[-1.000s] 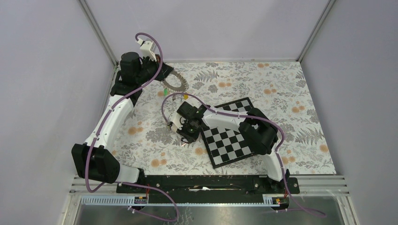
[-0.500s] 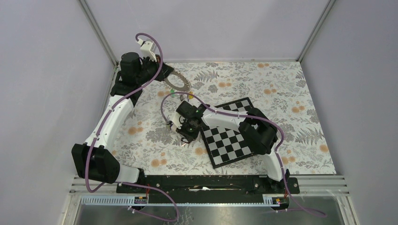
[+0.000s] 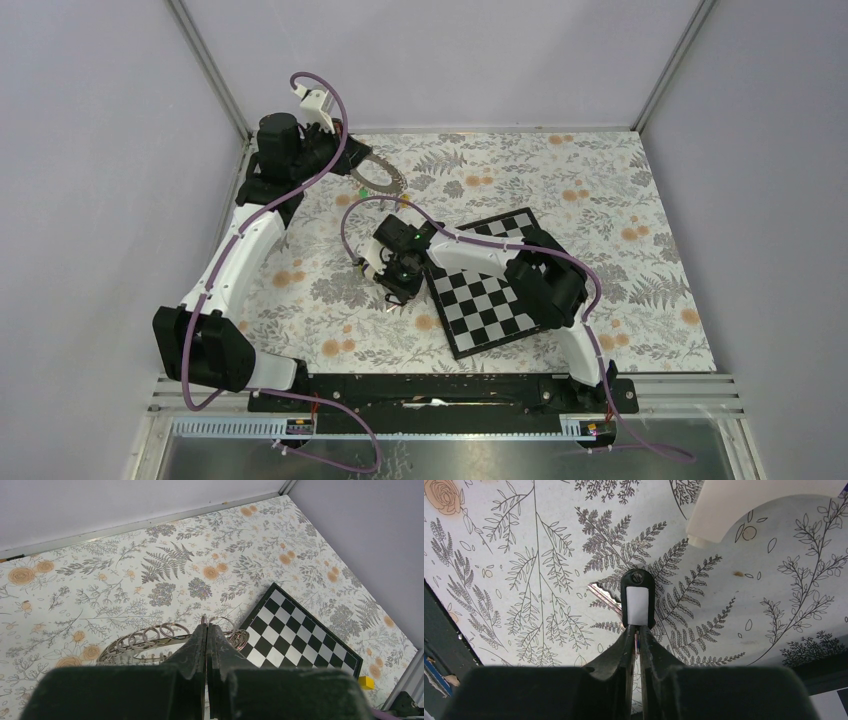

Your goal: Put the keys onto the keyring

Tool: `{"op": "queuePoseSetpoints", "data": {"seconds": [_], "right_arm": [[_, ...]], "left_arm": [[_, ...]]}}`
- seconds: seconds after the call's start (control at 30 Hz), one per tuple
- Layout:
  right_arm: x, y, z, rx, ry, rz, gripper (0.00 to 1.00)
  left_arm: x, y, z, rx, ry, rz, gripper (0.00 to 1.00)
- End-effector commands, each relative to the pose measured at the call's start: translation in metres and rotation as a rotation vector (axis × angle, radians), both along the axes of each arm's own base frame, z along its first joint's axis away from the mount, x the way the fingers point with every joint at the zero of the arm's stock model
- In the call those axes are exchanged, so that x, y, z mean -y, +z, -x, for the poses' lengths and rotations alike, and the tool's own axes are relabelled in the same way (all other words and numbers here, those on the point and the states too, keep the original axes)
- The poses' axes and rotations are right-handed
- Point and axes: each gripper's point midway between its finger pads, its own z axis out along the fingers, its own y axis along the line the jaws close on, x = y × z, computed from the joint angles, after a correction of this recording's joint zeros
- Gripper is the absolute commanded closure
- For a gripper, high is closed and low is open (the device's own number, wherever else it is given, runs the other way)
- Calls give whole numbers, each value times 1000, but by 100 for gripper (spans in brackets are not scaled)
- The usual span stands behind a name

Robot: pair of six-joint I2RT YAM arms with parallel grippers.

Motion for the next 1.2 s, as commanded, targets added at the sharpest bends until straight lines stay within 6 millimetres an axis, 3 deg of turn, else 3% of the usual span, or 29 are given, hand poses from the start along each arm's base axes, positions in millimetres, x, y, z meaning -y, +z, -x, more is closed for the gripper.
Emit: {"op": "queuePoseSetpoints", "data": {"seconds": [0.0, 0.23, 0.43, 0.63, 0.77, 0.97, 1.17], "right_arm": [[-5, 5, -3, 16, 4, 1, 87], [-3, 8, -4, 29, 4, 2, 93], [-4, 27, -9, 64, -2, -24, 100], [1, 78, -19, 48, -66, -153, 100], [12, 115, -33, -1, -159, -276, 100], [45, 157, -51, -46, -304, -429, 100], [84, 200, -77, 4, -497, -573, 100]], "left_arm": [[1, 44, 6, 148, -16, 38, 100], [1, 43, 5, 145, -19, 39, 100], [5, 45, 8, 163, -59, 28, 100], [15, 48, 18, 259, -186, -51, 100], [12, 44, 13, 290, -188, -108, 100], [2, 53, -5, 335, -122, -171, 100], [10, 57, -13, 329, -142, -125, 100]]}}
